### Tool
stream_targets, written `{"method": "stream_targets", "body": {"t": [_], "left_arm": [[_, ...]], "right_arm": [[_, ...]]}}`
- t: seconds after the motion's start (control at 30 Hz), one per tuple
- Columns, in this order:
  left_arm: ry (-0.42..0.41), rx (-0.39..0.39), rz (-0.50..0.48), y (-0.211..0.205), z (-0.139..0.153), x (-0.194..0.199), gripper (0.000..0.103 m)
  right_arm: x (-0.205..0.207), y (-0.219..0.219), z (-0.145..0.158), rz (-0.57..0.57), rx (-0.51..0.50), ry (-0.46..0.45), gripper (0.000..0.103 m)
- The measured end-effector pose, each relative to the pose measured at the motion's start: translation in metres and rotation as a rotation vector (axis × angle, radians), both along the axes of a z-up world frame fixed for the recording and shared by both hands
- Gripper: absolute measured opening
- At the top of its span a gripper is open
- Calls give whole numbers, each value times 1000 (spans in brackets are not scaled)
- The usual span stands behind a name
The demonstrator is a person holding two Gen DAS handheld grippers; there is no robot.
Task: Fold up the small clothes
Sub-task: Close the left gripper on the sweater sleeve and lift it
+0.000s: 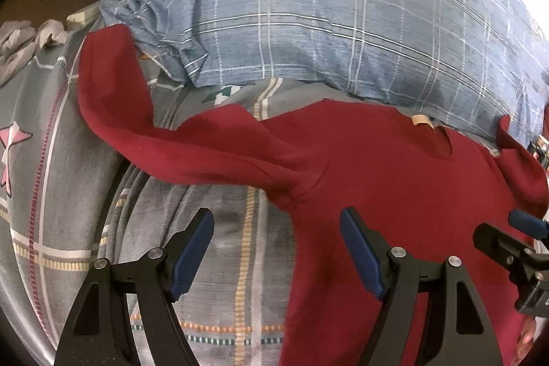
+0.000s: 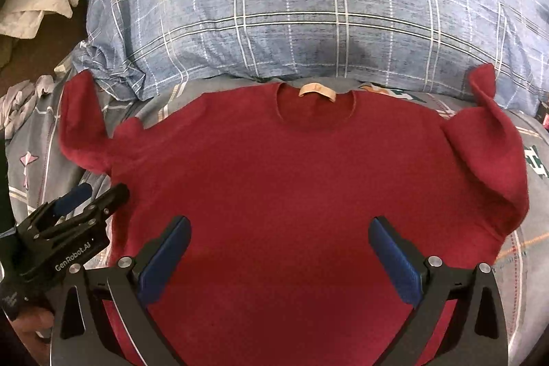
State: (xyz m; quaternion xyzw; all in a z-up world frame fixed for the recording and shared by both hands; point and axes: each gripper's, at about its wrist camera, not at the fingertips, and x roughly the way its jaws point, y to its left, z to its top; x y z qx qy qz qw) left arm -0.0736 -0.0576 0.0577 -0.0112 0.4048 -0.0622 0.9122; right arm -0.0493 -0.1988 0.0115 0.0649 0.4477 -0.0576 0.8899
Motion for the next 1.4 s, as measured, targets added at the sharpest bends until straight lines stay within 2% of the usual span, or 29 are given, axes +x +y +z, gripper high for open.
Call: {"method": "stream_targets", "body": {"t": [0.5, 0.8, 1.07, 1.23, 1.4], "left_arm": [[2, -51, 74, 28, -2, 9, 75], [4, -98, 190, 68, -1, 22, 75], [1, -129, 280, 90, 0, 30, 75], [-19, -159, 315, 100, 3, 31, 75], [-4, -235, 377, 121, 6, 36, 76]], "right_arm": [[13, 18, -13, 49, 4, 31, 103], [25, 39, -15, 110, 7, 25, 103], [29, 42, -23, 116, 25, 44, 103], [28, 44, -24, 124, 26, 44, 103], [28, 45, -22, 137, 26, 45, 103]]}}
